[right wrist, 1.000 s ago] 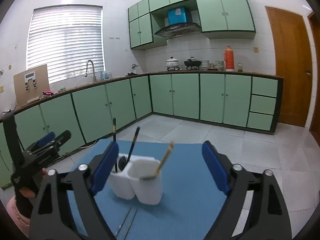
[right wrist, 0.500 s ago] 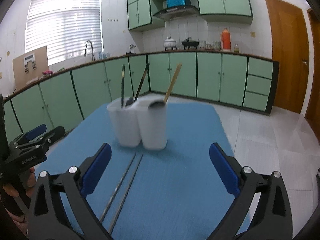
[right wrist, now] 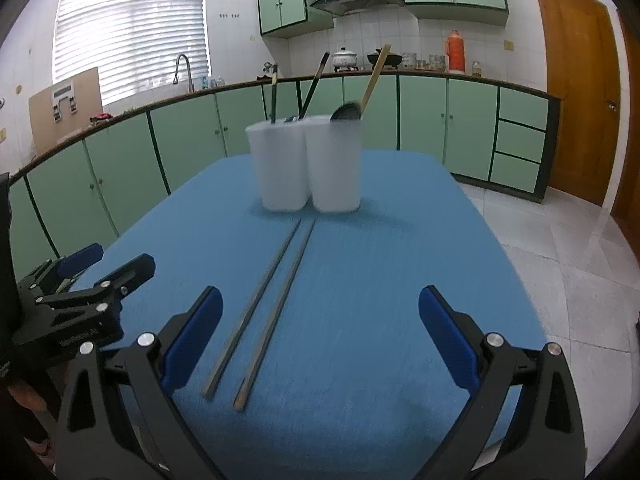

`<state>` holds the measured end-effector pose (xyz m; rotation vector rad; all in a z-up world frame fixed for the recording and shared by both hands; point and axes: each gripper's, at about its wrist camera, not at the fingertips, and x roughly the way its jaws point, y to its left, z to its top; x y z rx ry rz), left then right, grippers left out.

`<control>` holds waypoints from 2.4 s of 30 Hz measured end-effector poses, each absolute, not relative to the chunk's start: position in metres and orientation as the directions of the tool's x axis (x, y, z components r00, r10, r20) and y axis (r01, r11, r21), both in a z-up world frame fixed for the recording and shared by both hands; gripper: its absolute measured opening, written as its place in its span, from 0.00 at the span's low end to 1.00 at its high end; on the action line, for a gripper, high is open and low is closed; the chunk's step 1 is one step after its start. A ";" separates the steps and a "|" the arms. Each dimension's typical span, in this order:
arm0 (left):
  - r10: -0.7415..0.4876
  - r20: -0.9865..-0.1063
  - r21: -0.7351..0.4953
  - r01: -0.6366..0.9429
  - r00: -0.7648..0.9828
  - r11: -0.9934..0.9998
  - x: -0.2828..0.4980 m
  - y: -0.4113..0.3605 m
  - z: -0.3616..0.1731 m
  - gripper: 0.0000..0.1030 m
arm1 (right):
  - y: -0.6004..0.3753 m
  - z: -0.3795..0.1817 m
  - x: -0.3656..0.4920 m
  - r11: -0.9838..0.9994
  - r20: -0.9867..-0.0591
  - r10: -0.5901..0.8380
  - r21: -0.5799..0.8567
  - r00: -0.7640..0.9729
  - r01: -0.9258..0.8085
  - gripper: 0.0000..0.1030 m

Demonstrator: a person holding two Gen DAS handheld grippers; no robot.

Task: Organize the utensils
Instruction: 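Withdraw both tools from the caddy over the two grey chopsticks, then lower the right tool onto one dark grey chopstick and close it, then close the left tool on the other dark grey chopstick while the right tool holds its chopstick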

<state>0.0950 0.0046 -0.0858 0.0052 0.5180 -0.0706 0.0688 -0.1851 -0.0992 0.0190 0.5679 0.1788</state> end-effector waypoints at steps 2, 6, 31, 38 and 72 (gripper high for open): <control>-0.064 -0.496 0.001 0.075 0.866 0.997 0.088 0.004 -0.093 0.94 | -0.183 -0.105 0.065 0.985 -0.532 0.169 0.059 0.830 -0.163 0.93; -0.054 -0.495 0.028 0.078 0.867 0.997 0.076 0.003 -0.105 0.94 | -0.175 -0.118 0.052 0.988 -0.521 0.151 0.042 0.840 -0.151 0.90; -0.039 -0.487 0.004 0.047 0.872 0.999 0.054 0.021 -0.117 0.94 | -0.141 -0.160 0.027 0.994 -0.458 0.106 0.023 0.883 -0.108 0.21; -0.047 -0.487 -0.005 0.051 0.872 0.999 0.054 0.021 -0.119 0.94 | -0.137 -0.162 0.030 0.994 -0.446 0.103 0.016 0.889 -0.107 0.15; -0.184 -0.503 -0.046 0.187 0.844 0.981 0.054 -0.037 -0.122 0.85 | -0.189 -0.158 0.013 0.996 -0.408 0.008 0.086 0.913 0.029 0.07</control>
